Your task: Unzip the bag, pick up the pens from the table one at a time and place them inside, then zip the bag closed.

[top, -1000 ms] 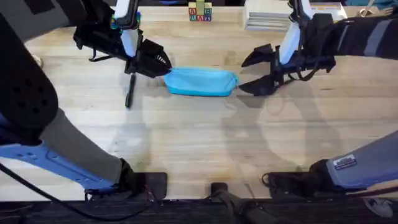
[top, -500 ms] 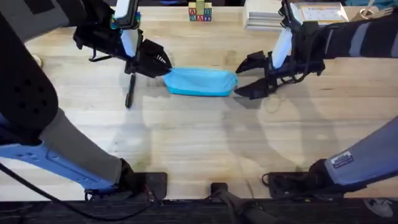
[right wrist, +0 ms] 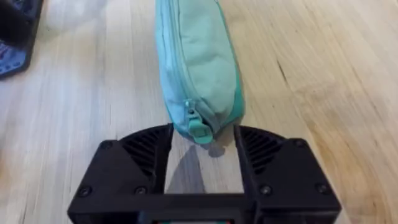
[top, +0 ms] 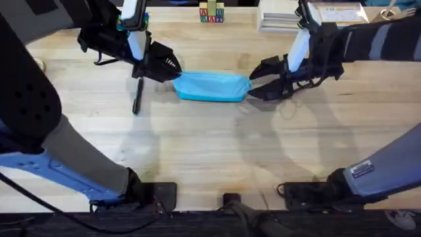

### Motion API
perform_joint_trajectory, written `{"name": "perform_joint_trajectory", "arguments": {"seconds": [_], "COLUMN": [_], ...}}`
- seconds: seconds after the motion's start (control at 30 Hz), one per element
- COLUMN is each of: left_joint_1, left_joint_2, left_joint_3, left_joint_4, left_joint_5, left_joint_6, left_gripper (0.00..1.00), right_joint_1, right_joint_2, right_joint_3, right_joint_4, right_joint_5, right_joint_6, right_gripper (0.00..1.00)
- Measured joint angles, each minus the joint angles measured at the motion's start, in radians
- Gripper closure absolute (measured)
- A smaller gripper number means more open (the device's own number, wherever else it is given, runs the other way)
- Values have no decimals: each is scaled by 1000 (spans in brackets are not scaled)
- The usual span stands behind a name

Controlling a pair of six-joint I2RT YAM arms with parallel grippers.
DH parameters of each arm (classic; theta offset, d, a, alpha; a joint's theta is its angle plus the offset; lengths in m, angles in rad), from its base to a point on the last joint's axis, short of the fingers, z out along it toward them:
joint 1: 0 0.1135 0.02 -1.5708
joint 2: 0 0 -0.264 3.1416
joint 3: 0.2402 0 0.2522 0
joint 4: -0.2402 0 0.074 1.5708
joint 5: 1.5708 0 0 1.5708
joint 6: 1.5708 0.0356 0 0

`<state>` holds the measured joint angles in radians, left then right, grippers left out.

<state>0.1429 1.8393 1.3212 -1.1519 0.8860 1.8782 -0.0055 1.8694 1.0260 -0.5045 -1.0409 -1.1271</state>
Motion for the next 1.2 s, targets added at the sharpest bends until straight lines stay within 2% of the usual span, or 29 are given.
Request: {"name": "perform_joint_trajectory", "arguments": {"seconds": [0.07,0.1,0.17,0.53,0.67,0.8,0.83,1.2], "left_joint_1": [0,0,0,0,0,0,0,0], "left_joint_2": [0,0,0,0,0,0,0,0], "left_joint_3": [0,0,0,0,0,0,0,0], "left_joint_4": [0,0,0,0,0,0,0,0], "left_joint_5": [0,0,0,0,0,0,0,0], "left_joint_6": [0,0,0,0,0,0,0,0], "left_gripper": [959,959,959,959,959,959,959,959], "right_joint_1": [0,0,0,0,0,0,0,-9], "right_joint_2": [0,0,0,0,0,0,0,0], "right_joint_3": [0,0,0,0,0,0,0,0], "right_joint_4": [0,0,2,3,3,2,3,3], "right_joint_5": [0,0,0,0,-1,-1,0,-10], "right_joint_6": [0,0,0,0,-2,-3,-3,15], "right_gripper": [390,483,570,673,902,925,966,969]}}
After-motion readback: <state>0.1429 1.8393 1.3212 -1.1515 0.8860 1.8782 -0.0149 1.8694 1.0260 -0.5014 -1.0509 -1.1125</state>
